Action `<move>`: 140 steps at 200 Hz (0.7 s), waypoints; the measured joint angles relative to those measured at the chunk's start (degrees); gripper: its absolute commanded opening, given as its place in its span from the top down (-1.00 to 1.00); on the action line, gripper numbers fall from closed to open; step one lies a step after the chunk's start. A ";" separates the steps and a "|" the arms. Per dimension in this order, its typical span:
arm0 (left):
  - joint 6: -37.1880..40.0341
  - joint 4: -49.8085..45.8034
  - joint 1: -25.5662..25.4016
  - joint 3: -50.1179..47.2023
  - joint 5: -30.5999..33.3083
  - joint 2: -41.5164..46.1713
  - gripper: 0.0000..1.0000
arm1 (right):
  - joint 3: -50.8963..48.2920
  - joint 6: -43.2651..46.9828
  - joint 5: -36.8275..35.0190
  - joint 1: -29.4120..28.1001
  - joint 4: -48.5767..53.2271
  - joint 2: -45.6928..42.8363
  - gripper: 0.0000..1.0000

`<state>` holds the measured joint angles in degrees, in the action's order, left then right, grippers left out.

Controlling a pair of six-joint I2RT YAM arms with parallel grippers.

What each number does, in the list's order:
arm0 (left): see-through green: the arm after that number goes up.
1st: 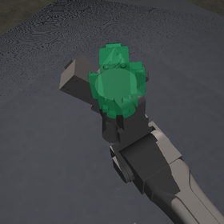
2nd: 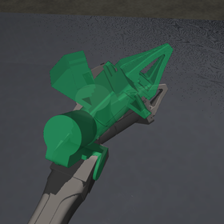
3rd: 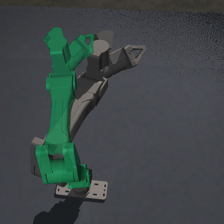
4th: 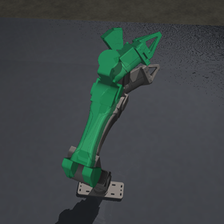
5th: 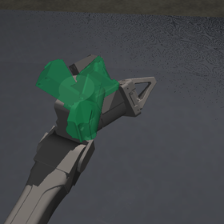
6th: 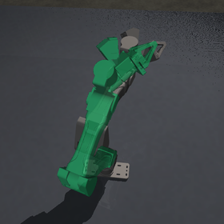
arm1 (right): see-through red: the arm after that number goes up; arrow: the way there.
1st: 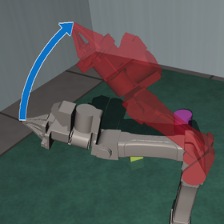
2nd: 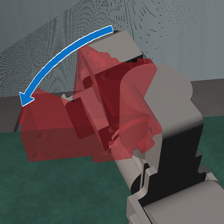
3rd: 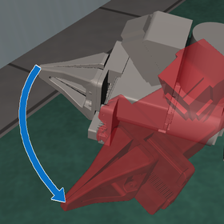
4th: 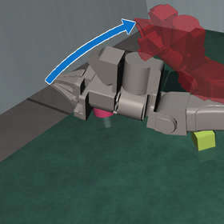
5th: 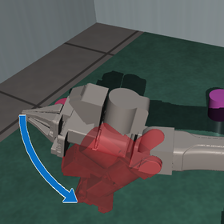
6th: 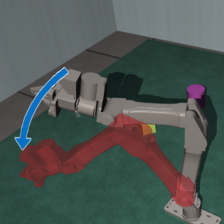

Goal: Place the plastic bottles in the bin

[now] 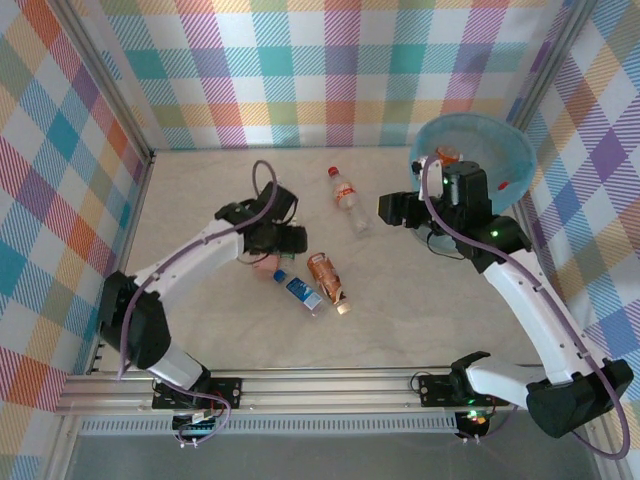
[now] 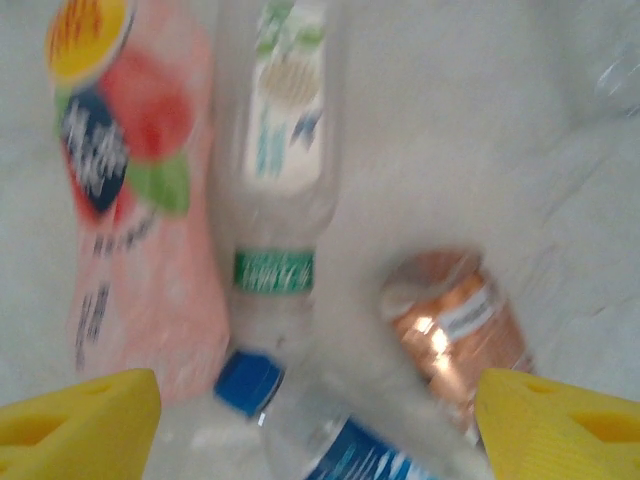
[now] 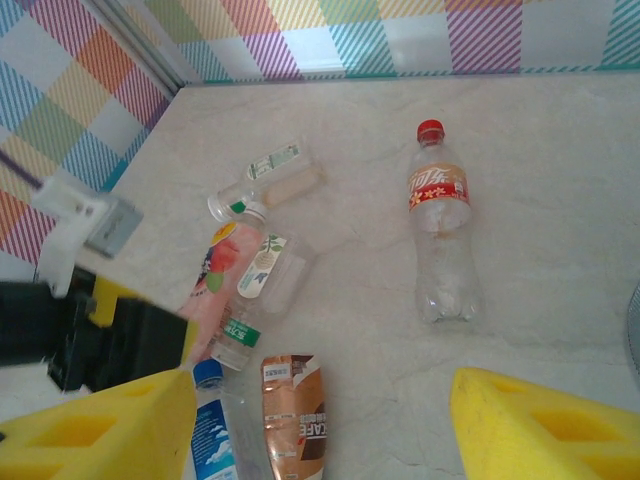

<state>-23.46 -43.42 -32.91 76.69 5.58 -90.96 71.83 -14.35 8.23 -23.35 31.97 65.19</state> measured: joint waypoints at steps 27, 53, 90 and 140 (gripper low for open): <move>4.92 -0.70 0.42 9.22 -0.46 -7.82 -0.58 | -0.52 0.00 -0.02 0.00 -0.44 0.00 -0.37; 7.06 -3.43 0.42 19.45 -1.88 -16.87 -0.61 | -1.09 0.17 -0.22 0.00 -0.68 0.07 -0.38; 8.33 -5.81 0.48 30.71 -3.39 -26.14 -0.62 | -1.25 0.22 -0.24 0.00 -1.53 0.66 -0.38; 4.22 -8.48 0.44 54.84 -8.48 -42.60 -0.75 | -1.38 0.42 -0.76 -0.04 -2.38 1.38 -0.41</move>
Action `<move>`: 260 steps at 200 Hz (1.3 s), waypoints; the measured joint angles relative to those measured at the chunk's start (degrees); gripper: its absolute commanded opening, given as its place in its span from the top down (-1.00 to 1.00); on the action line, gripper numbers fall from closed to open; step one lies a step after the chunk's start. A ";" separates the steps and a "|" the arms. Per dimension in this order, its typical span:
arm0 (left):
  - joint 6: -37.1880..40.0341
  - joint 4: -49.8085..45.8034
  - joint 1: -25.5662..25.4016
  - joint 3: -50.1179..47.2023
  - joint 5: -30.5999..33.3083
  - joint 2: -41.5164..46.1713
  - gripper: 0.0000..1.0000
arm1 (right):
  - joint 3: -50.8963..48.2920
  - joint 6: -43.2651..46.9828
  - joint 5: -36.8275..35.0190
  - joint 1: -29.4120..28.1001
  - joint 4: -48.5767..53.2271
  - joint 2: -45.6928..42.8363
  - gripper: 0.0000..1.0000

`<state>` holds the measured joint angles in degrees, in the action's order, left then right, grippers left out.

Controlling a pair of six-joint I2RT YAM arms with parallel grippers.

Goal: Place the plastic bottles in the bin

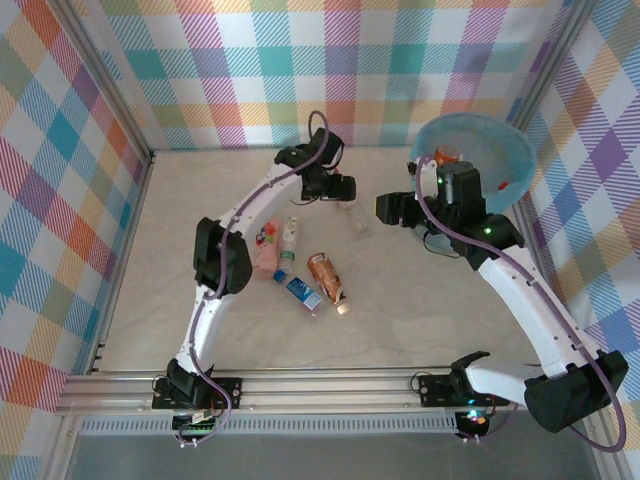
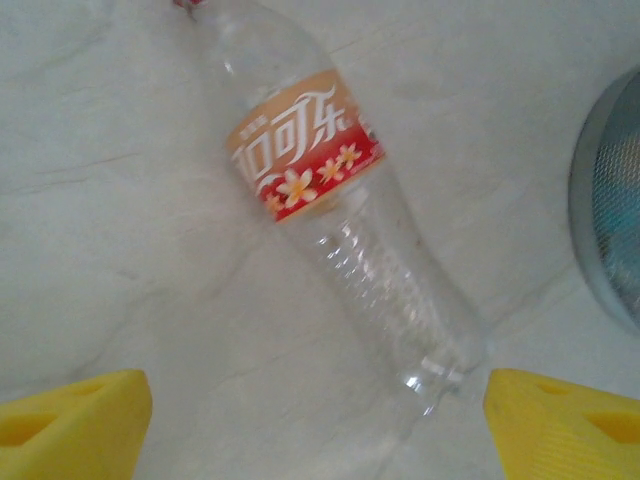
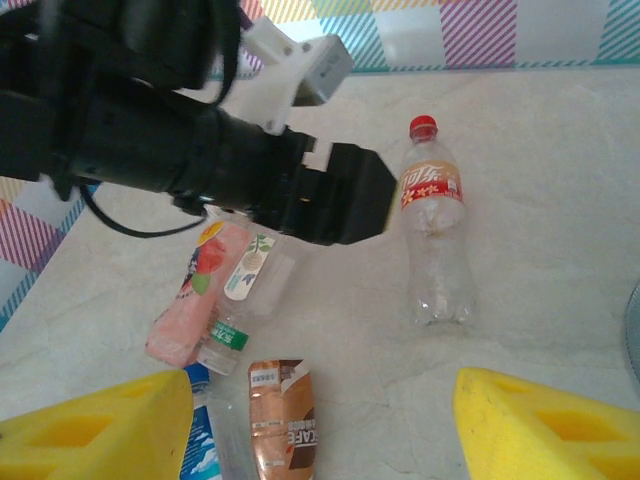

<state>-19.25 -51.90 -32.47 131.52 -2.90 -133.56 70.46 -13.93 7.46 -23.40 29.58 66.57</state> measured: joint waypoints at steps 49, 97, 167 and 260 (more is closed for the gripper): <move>-8.11 1.03 -0.48 8.50 -0.92 -11.82 -0.75 | -0.35 1.64 -1.05 -0.07 -0.22 -0.02 -0.44; -11.50 2.93 -1.03 10.84 -2.21 -15.30 -0.68 | -0.50 2.91 -2.01 -0.07 -0.22 -0.02 -0.46; -12.72 3.58 -1.16 11.69 -2.84 -18.67 -0.31 | -1.38 3.04 -2.08 -0.07 0.00 -0.22 -0.46; -6.10 3.23 -1.42 6.51 -0.28 -12.11 -0.11 | 1.18 3.85 -4.48 -0.07 3.06 -3.10 -0.47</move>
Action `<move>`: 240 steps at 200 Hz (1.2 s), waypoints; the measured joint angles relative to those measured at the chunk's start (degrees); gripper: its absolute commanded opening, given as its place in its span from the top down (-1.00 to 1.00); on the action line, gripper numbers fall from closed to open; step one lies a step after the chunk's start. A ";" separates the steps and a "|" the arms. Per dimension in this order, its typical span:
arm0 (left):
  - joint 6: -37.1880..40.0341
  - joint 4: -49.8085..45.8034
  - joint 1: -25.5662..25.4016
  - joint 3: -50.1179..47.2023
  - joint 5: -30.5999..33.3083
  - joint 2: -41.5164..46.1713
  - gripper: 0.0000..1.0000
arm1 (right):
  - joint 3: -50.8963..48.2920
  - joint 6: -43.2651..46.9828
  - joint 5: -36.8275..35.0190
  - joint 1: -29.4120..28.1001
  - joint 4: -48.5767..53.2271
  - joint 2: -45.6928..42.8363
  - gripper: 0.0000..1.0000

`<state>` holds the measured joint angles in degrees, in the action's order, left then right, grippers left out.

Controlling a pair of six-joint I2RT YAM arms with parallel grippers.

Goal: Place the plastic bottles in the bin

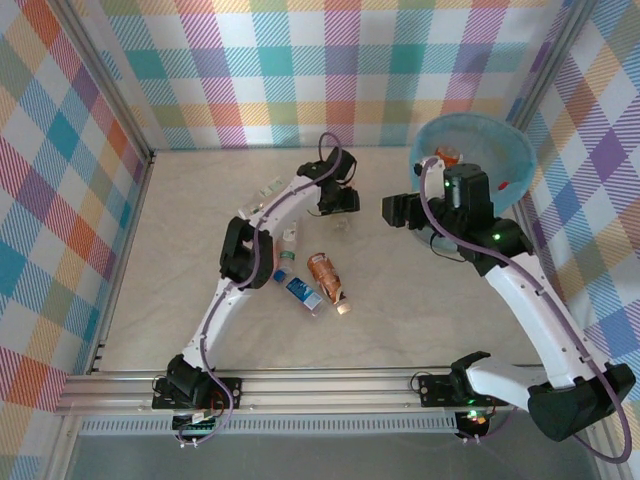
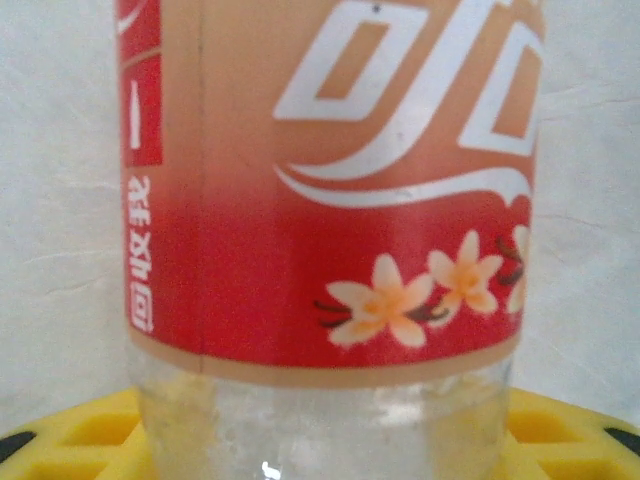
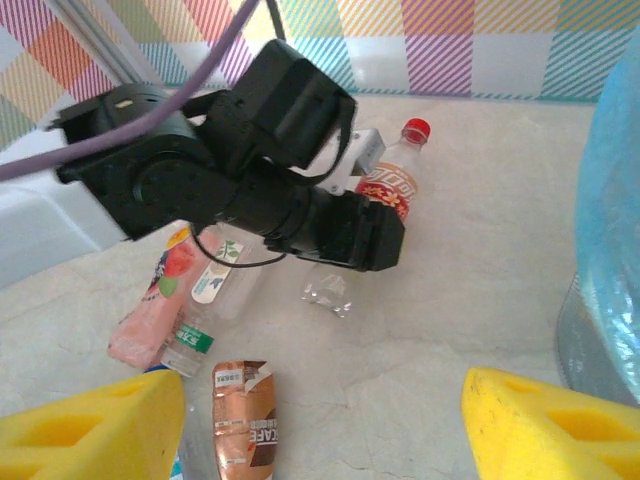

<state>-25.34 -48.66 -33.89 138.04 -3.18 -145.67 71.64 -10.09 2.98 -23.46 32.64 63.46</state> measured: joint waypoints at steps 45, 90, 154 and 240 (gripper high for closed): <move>6.99 14.03 -2.97 -26.23 2.78 28.81 -0.07 | 2.05 0.02 -1.03 0.02 0.81 -4.02 -0.44; 17.86 34.64 -9.94 -49.40 2.19 55.95 -0.09 | 3.02 -1.75 3.17 0.02 -1.29 -7.98 -0.45; 27.87 44.00 -16.06 -66.16 -4.35 67.87 -0.06 | 8.57 -6.54 16.81 0.02 -7.50 -7.56 -0.52; 32.81 46.25 -20.92 -69.59 -7.10 75.01 -0.04 | 13.25 -11.41 20.41 0.02 -8.59 -4.70 -0.23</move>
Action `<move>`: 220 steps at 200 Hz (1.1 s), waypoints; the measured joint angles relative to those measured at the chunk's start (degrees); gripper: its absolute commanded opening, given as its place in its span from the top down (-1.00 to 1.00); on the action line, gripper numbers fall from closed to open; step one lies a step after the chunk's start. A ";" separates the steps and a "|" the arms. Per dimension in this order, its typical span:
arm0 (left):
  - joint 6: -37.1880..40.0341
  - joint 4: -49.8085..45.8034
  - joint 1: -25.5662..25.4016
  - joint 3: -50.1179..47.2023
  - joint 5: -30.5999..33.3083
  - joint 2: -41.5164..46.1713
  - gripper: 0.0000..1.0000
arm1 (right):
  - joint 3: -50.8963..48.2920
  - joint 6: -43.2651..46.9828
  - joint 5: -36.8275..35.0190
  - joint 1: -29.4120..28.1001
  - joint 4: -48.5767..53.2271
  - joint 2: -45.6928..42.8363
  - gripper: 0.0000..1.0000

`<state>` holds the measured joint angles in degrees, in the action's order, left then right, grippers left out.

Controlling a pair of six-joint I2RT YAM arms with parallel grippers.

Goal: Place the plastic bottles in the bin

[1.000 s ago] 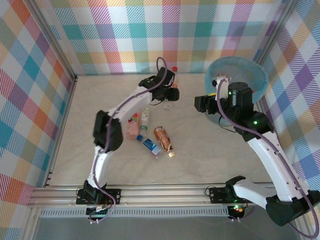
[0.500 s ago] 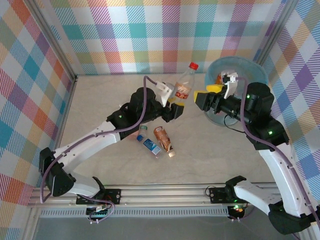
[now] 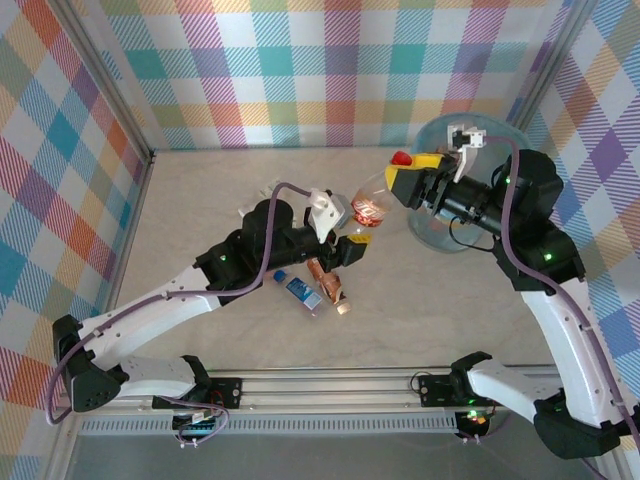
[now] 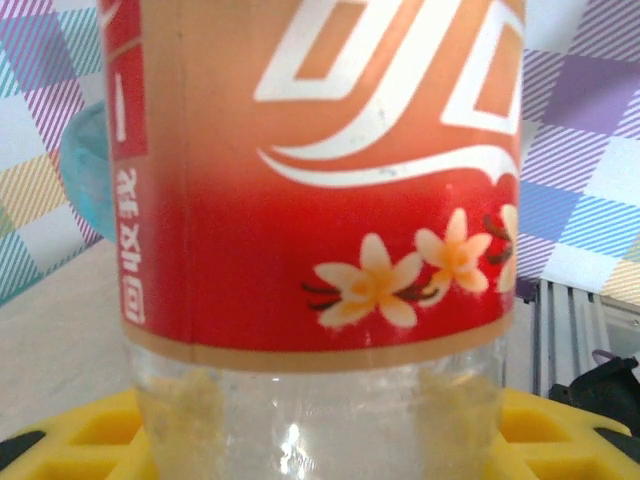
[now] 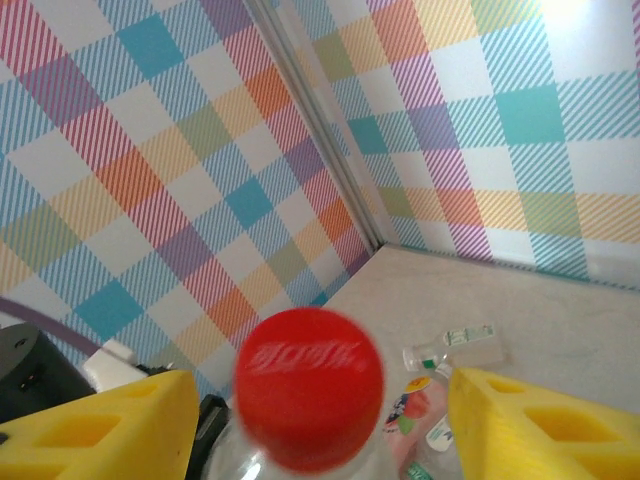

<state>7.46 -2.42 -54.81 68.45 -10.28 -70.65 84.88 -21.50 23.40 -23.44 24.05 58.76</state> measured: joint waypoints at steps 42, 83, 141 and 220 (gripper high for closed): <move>1.01 0.00 -0.31 -0.44 -0.92 0.13 -0.04 | 0.81 -1.14 3.39 0.00 -0.07 2.08 0.05; 1.25 -0.04 -0.31 -0.72 -1.03 0.13 -0.15 | 0.85 -0.50 4.55 0.00 0.00 2.14 0.40; 3.28 0.00 -0.63 -0.72 0.50 -0.11 -0.82 | 1.51 2.12 1.03 0.00 3.17 1.31 0.83; 3.65 5.33 -0.68 0.22 10.95 -1.01 -1.00 | 15.02 16.87 -26.25 0.00 9.03 -0.31 0.97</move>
<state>11.11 2.92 -55.48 68.66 0.67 -71.66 99.90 -4.62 -2.85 -23.44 33.08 58.46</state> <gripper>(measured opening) 0.999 0.329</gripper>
